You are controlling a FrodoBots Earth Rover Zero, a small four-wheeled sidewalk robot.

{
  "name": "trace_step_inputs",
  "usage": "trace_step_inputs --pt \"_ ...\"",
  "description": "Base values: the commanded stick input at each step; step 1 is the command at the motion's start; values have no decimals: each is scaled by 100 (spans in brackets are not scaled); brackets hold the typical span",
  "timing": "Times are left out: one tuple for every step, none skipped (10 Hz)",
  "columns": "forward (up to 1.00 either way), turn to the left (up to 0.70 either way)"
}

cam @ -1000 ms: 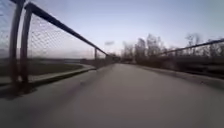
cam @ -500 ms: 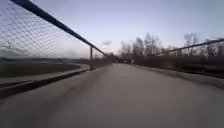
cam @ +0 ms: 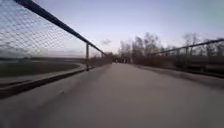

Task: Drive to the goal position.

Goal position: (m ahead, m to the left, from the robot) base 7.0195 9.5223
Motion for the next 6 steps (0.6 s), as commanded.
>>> trace_step_inputs --pt "100 -26" --pt "100 -18" --pt "100 0" --pt "100 0" --pt "100 0" --pt "100 0"
